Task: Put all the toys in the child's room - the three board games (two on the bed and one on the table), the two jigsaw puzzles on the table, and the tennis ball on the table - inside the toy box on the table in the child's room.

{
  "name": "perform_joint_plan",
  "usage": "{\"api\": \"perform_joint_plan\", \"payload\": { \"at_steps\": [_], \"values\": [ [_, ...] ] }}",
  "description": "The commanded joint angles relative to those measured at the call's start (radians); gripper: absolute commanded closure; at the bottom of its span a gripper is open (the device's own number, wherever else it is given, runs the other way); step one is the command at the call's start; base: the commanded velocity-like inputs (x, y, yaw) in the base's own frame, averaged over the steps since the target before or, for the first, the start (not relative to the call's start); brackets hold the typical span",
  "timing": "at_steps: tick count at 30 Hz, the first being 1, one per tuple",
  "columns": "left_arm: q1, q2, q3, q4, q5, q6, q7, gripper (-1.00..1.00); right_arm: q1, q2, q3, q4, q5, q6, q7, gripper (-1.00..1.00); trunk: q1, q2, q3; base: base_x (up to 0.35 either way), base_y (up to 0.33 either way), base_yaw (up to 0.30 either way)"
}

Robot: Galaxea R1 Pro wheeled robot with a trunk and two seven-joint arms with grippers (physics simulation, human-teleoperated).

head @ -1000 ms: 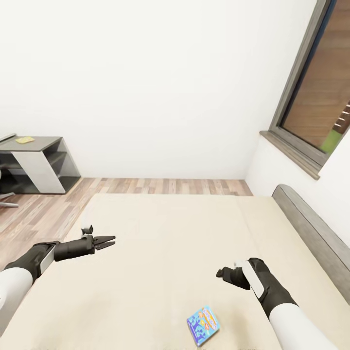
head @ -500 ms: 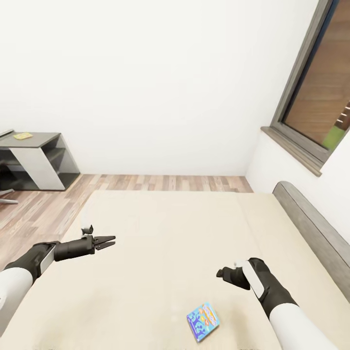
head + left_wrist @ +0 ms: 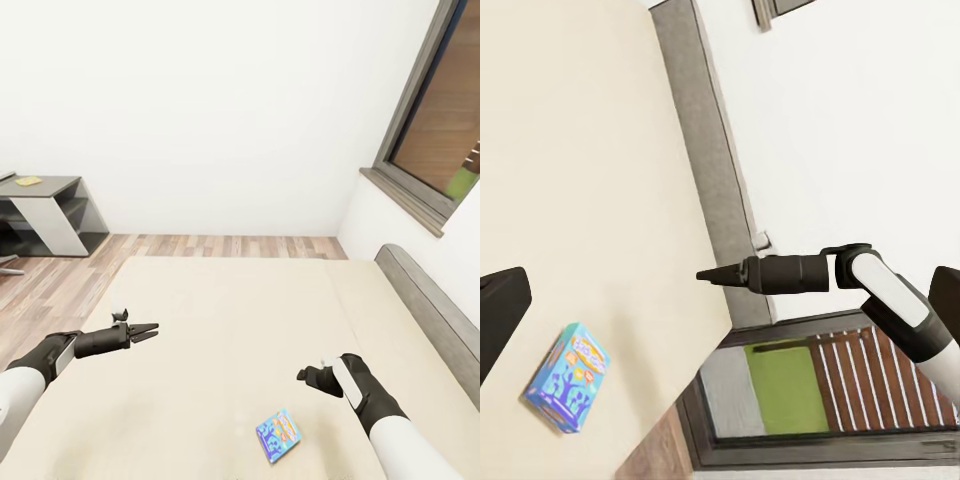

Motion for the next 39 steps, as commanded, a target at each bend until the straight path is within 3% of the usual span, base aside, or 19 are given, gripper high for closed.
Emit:
{"api": "perform_joint_plan", "payload": {
  "at_steps": [1, 24, 32, 39],
  "values": [
    [-0.001, 0.000, 0.003, 0.000, -0.003, 0.011, -0.004, -1.00, -0.001, 0.000, 0.000, -0.001, -0.011, 0.004, -0.009, -1.00, 0.001, -0.002, -0.004, 0.000, 0.000, 0.000],
    [-0.001, 0.001, 0.003, 0.000, -0.003, 0.011, -0.003, -1.00, -0.001, 0.001, 0.003, -0.005, -0.009, 0.001, -0.010, -1.00, 0.001, -0.002, -0.041, 0.000, 0.000, 0.000],
    [-0.001, -0.001, 0.003, 0.000, -0.003, 0.011, -0.003, -1.00, -0.001, 0.000, 0.069, -0.006, -0.010, -0.045, -0.012, -1.00, 0.001, -0.002, -0.055, 0.000, 0.000, 0.000],
    [-0.001, -0.003, 0.003, 0.000, -0.003, 0.011, -0.004, -1.00, -0.008, 0.000, 0.084, -0.009, -0.010, -0.085, -0.010, -1.00, 0.001, -0.002, -0.066, 0.000, 0.000, 0.000]
  ]
}}
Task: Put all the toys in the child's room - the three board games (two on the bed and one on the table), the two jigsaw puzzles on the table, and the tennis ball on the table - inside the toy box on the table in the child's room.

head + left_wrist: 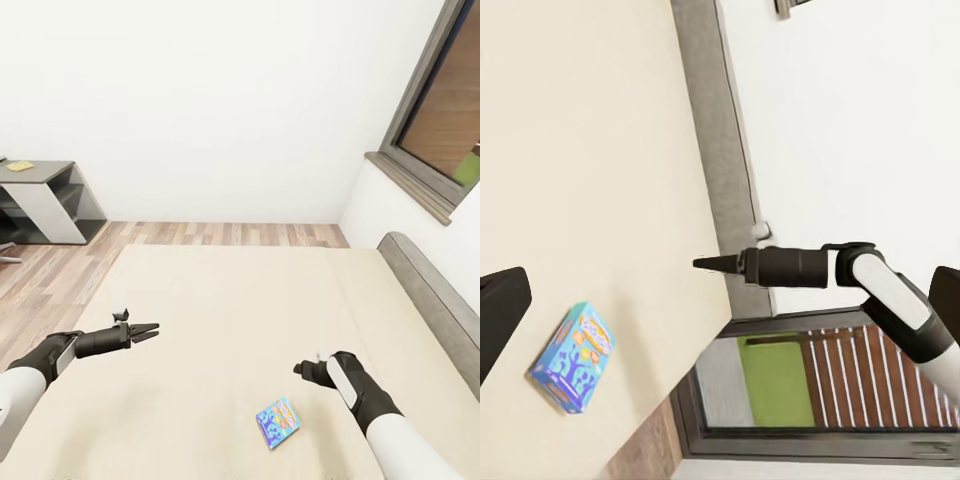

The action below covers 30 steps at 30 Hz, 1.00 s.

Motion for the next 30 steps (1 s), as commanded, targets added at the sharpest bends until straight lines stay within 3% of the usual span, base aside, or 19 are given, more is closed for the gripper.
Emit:
{"api": "perform_joint_plan", "payload": {
  "at_steps": [1, 12, 30],
  "values": [
    [-0.001, 0.000, 0.003, 0.000, -0.004, 0.011, -0.004, -1.00, -0.006, -0.001, 0.005, -0.001, -0.011, -0.002, -0.009, -1.00, 0.000, -0.002, -0.003, 0.000, 0.000, 0.000],
    [0.000, -0.005, 0.006, 0.000, -0.004, 0.011, 0.002, -1.00, -0.054, -0.001, 0.008, 0.003, -0.013, -0.115, -0.004, -1.00, 0.000, -0.002, -0.022, 0.000, 0.000, 0.000],
    [0.000, -0.006, 0.005, 0.000, -0.004, 0.011, -0.001, -1.00, -0.054, -0.003, 0.011, 0.001, -0.020, -0.125, 0.003, -1.00, 0.000, -0.002, -0.051, 0.000, 0.000, 0.000]
  ]
}}
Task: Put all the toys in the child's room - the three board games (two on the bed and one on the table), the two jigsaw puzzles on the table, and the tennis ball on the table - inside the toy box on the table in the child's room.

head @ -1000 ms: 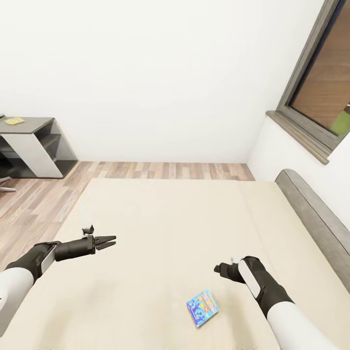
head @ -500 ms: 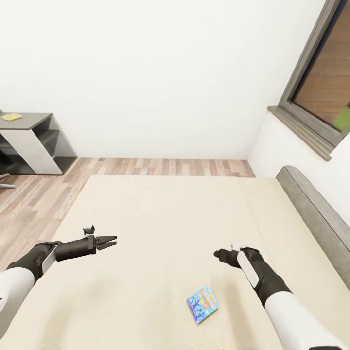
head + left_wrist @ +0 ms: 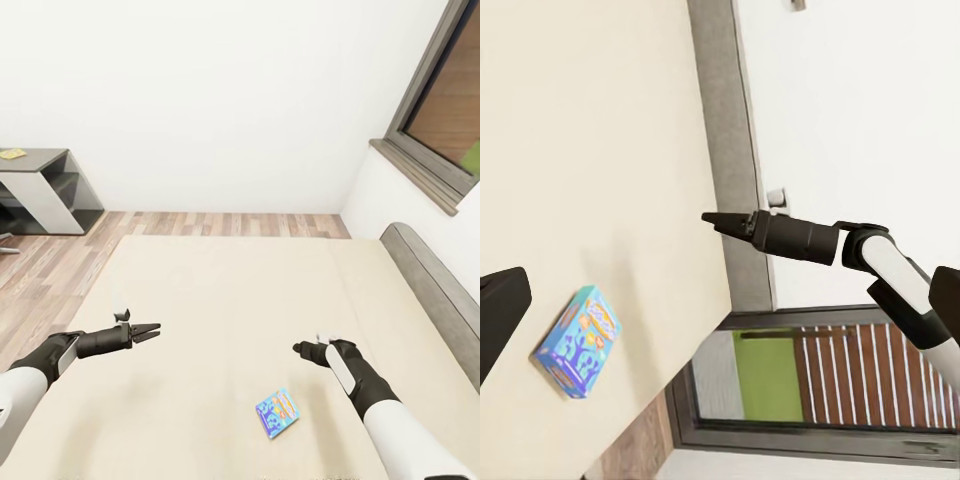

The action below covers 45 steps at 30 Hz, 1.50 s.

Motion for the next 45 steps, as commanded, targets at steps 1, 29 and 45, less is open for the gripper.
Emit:
{"api": "perform_joint_plan", "payload": {
  "at_steps": [1, 29, 45],
  "values": [
    [-0.001, 0.000, 0.003, 0.000, -0.003, 0.011, -0.004, -1.00, 0.000, -0.001, 0.005, -0.002, -0.011, 0.003, -0.008, -1.00, 0.000, -0.002, -0.003, 0.000, 0.000, 0.000],
    [0.000, 0.000, 0.003, 0.000, -0.003, 0.011, -0.002, -1.00, 0.001, -0.001, 0.005, 0.006, -0.008, 0.002, -0.007, -1.00, 0.000, -0.002, -0.049, 0.000, 0.000, 0.000],
    [0.000, -0.003, 0.003, -0.001, -0.001, 0.010, -0.009, -1.00, 0.001, 0.000, 0.006, 0.007, -0.008, 0.002, -0.008, -1.00, 0.000, -0.002, -0.076, 0.000, 0.000, 0.000]
  ]
}}
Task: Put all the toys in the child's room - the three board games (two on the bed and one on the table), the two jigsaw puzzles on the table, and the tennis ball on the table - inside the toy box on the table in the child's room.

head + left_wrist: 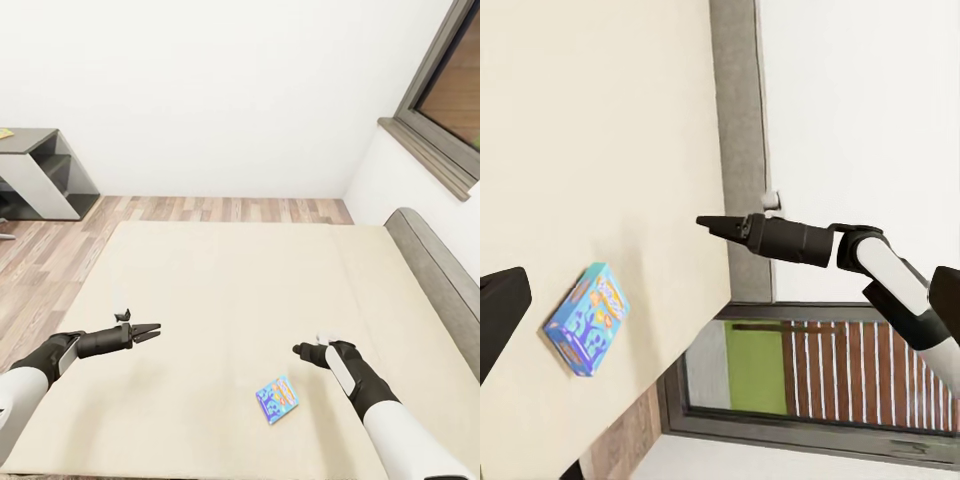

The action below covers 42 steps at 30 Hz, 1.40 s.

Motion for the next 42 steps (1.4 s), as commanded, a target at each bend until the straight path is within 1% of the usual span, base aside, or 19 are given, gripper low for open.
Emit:
{"api": "perform_joint_plan", "payload": {
  "at_steps": [1, 4, 6, 10, 11, 12, 13, 14, 15, 18, 19, 22, 25, 29, 32, 33, 36, 40, 42],
  "values": [
    [0.000, -0.004, 0.001, 0.000, -0.002, 0.011, -0.008, -1.00, 0.000, -0.001, 0.006, -0.001, -0.010, 0.003, -0.009, -1.00, 0.000, -0.002, -0.003, 0.000, 0.000, 0.000],
    [0.000, -0.022, -0.007, -0.001, -0.002, 0.014, -0.014, -1.00, 0.000, -0.001, 0.006, -0.001, -0.010, 0.003, -0.009, -1.00, 0.000, -0.002, -0.008, 0.000, 0.000, 0.000],
    [0.000, -0.052, -0.017, -0.002, -0.002, 0.017, -0.023, -1.00, 0.000, -0.001, 0.006, -0.002, -0.009, 0.004, -0.008, -1.00, 0.000, -0.002, -0.011, 0.000, 0.000, 0.000],
    [-0.002, -0.127, -0.037, -0.041, -0.002, 0.045, -0.031, -1.00, 0.000, -0.001, 0.006, -0.002, -0.010, 0.004, -0.008, -1.00, 0.000, -0.002, -0.018, 0.000, 0.000, 0.000],
    [-0.003, -0.157, -0.047, -0.092, -0.002, 0.081, -0.032, -1.00, 0.000, -0.001, 0.006, -0.003, -0.010, 0.004, -0.008, -1.00, 0.000, -0.002, -0.020, 0.000, 0.000, 0.000],
    [-0.003, -0.171, -0.052, -0.129, -0.002, 0.105, -0.033, -1.00, 0.000, -0.001, 0.006, -0.002, -0.010, 0.005, -0.008, -1.00, 0.000, -0.002, -0.021, 0.000, 0.000, 0.000],
    [-0.002, -0.192, -0.063, -0.222, -0.003, 0.161, -0.033, -1.00, 0.000, -0.001, 0.006, -0.002, -0.010, 0.005, -0.008, -1.00, 0.000, -0.002, -0.023, 0.000, 0.000, 0.000],
    [0.001, -0.200, -0.070, -0.274, -0.003, 0.188, -0.032, -1.00, 0.000, -0.001, 0.006, -0.002, -0.011, 0.005, -0.008, -1.00, 0.000, -0.002, -0.025, 0.000, 0.000, 0.000],
    [0.015, -0.212, -0.086, -0.382, -0.003, 0.237, -0.029, -1.00, 0.000, -0.001, 0.006, -0.002, -0.010, 0.005, -0.008, -1.00, 0.000, -0.002, -0.026, 0.000, 0.000, 0.000],
    [0.070, -0.222, -0.109, -0.529, -0.004, 0.279, -0.024, -1.00, -0.001, -0.001, 0.006, -0.002, -0.010, 0.005, -0.008, -1.00, 0.000, -0.002, -0.031, 0.000, 0.000, 0.000],
    [0.117, -0.226, -0.116, -0.609, -0.005, 0.294, -0.016, -1.00, -0.001, -0.001, 0.006, -0.002, -0.010, 0.005, -0.008, -1.00, 0.000, -0.002, -0.033, 0.000, 0.000, 0.000],
    [0.182, -0.227, -0.123, -0.714, -0.003, 0.308, 0.011, -1.00, -0.001, -0.001, 0.006, -0.002, -0.010, 0.005, -0.008, -1.00, 0.000, -0.002, -0.038, 0.000, 0.000, 0.000],
    [0.215, -0.225, -0.128, -0.772, 0.000, 0.314, 0.032, -1.00, -0.001, -0.001, 0.006, -0.002, -0.009, 0.005, -0.008, -1.00, 0.000, -0.002, -0.043, 0.000, 0.000, 0.000],
    [0.233, -0.220, -0.127, -0.837, 0.004, 0.319, 0.028, -1.00, -0.001, -0.001, 0.006, -0.003, -0.008, 0.004, -0.008, -1.00, 0.000, -0.002, -0.049, 0.000, 0.000, 0.000],
    [0.268, -0.214, -0.127, -0.944, 0.006, 0.330, 0.009, -1.00, -0.001, -0.001, 0.006, -0.003, -0.007, 0.004, -0.008, -1.00, 0.000, -0.002, -0.054, 0.000, 0.000, 0.000],
    [0.297, -0.214, -0.127, -1.003, 0.005, 0.337, 0.003, -1.00, -0.001, -0.001, 0.006, -0.005, -0.007, 0.003, -0.008, -1.00, 0.000, -0.002, -0.056, 0.000, 0.000, 0.000],
    [0.334, -0.214, -0.125, -1.071, 0.005, 0.347, -0.003, -1.00, -0.001, -0.001, 0.006, -0.009, -0.006, 0.003, -0.008, -1.00, 0.000, -0.002, -0.061, 0.000, 0.000, 0.000],
    [0.364, -0.211, -0.101, -1.129, 0.005, 0.356, -0.009, -1.00, -0.002, 0.010, 0.010, -0.012, -0.006, 0.003, -0.007, -1.00, 0.000, -0.002, -0.068, 0.000, 0.000, 0.000],
    [0.370, -0.211, -0.074, -1.139, 0.005, 0.358, -0.010, -1.00, -0.003, 0.028, 0.015, -0.013, -0.006, 0.000, -0.007, -1.00, 0.000, -0.002, -0.071, 0.000, 0.000, 0.000]
  ]
}}
